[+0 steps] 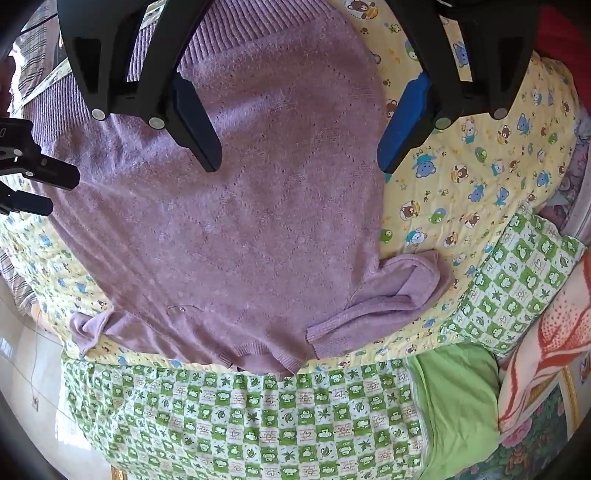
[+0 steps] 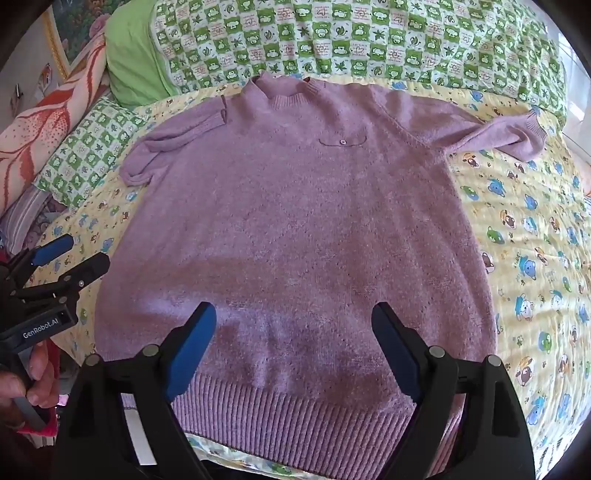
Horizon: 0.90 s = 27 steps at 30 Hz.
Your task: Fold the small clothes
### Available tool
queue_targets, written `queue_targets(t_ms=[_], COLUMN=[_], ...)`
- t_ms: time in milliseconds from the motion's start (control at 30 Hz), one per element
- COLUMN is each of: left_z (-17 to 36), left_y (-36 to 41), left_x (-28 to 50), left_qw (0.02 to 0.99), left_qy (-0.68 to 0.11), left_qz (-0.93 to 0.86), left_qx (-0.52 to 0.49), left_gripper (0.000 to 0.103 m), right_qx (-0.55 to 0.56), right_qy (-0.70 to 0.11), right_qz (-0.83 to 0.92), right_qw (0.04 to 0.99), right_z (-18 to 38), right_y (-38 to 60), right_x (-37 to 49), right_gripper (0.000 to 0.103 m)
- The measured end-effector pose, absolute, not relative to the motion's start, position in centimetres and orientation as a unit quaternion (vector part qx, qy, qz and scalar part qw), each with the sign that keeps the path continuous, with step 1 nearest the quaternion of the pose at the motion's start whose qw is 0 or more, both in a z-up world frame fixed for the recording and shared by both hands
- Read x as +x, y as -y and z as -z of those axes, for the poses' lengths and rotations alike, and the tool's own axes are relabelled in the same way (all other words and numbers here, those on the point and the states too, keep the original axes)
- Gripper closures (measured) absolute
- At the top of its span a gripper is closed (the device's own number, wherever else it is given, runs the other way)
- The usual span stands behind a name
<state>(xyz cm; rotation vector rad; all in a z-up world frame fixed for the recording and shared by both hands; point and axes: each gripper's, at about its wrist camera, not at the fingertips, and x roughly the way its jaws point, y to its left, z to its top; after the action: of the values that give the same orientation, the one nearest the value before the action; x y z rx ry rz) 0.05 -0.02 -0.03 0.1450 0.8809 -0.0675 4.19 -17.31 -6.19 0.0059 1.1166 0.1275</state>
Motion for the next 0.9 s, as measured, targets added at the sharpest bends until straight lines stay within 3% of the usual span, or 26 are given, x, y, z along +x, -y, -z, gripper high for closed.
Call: queue_targets(t_ms=[900], left_z=[0.2], left_y=[0.1], left_x=[0.4], left_qw=[0.9], left_qy=[-0.428], left_qz=[0.031], left_qx=[0.078], left_gripper=[0.016], right_qx=[0.017], right_qy=[-0.528], right_qz=[-0.055], right_qw=[0.847], right_z=[6.1], right_y=[16.8], right_x=[1.7], right_gripper=[0.017])
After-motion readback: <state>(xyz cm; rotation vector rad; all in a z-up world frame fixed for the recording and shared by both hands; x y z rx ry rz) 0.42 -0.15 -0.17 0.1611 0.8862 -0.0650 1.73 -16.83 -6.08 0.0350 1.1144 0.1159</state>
